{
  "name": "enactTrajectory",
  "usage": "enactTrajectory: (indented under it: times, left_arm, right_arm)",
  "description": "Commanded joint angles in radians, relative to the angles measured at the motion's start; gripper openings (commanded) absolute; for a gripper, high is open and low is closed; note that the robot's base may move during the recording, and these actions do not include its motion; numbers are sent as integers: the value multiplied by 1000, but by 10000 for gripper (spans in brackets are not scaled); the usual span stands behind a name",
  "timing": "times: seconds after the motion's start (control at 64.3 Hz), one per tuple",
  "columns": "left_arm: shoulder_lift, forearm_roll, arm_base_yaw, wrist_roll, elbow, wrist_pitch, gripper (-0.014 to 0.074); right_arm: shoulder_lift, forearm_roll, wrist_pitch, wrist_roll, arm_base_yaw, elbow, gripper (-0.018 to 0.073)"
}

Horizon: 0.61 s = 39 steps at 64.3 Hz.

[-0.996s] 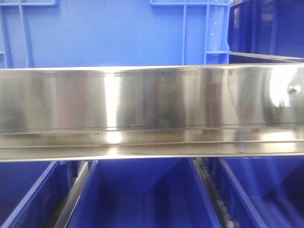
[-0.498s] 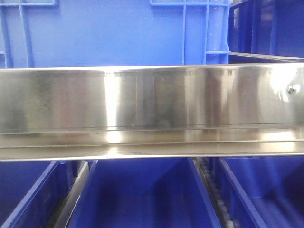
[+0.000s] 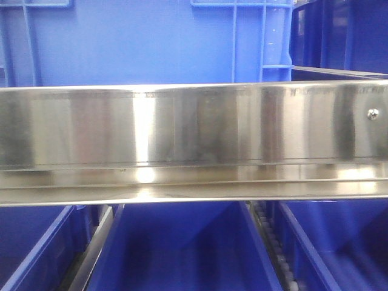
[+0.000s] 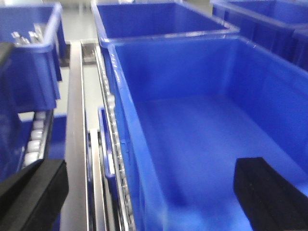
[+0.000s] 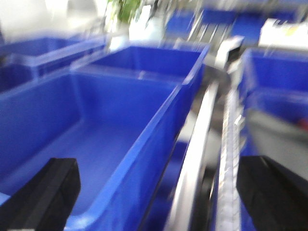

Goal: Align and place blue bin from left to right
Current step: 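Close both grippers on the side rims of the blue bin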

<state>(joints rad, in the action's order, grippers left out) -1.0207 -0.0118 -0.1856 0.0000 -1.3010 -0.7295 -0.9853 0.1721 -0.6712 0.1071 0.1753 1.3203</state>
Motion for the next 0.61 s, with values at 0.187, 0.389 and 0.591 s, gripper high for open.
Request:
enactTrajectory:
  times: [0.187,0.389,0.591]
  left_arm:
    - [-364,-8,-6,-37,-446,-350,599]
    - [-588,-8,-6,-37,-712,-492,599]
    - [-719,25,-6,-68,-834,-492,599]
  right_arm:
    - [-371,1,-345,8,12,430,568]
    - [-597,-30,-471,-28,102,679,568]
    - [-768,-122,-550,-159,114,814,568]
